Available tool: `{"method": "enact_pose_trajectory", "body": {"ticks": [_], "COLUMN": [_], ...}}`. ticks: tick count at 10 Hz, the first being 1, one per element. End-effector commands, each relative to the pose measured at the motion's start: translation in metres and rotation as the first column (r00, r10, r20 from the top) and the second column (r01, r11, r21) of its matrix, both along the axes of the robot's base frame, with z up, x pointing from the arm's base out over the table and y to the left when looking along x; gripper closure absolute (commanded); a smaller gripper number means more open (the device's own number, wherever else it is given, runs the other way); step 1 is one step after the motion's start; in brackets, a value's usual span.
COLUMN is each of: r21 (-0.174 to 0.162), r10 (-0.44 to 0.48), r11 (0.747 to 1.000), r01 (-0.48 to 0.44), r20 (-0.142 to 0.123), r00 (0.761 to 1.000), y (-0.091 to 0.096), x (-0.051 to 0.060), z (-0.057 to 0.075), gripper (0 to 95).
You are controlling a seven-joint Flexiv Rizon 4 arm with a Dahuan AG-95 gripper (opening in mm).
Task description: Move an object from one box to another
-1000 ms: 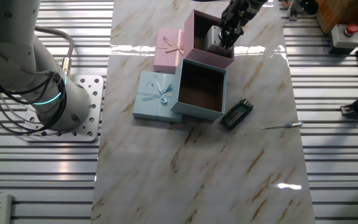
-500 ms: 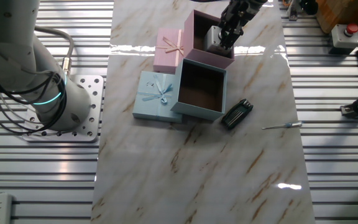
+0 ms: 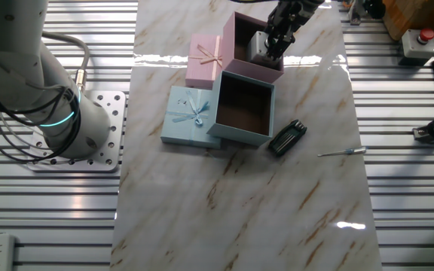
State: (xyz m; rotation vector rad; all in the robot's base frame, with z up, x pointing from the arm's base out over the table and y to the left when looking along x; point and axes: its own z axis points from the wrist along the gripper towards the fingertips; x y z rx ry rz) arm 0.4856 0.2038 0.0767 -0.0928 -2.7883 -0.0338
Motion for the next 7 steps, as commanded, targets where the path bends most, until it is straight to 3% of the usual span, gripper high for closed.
{"method": "enact_pose_trajectory", "body": {"ticks": [1,2,3,7], "r21": [-0.001,-0.003,-0.004,-0.004], "r10": [0.000,0.002,0.005,0.005], "r11": [1.000,1.000,1.000,1.000], "r01": [0.000,-0.002,-0.005,-0.005], "r20": [-0.004,-0.006,-0.003,-0.003], "r00": [1.000,1.000,1.000,1.000], "y": [0.0000,0.0000,0.0000,0.0000], "x": [-0.0003,-0.0003,-0.0004,-0.0004], "z": [-0.0002,-0.0002,-0.0001,-0.0001], "gripper": [57.0,57.0,38.0,38.0]}}
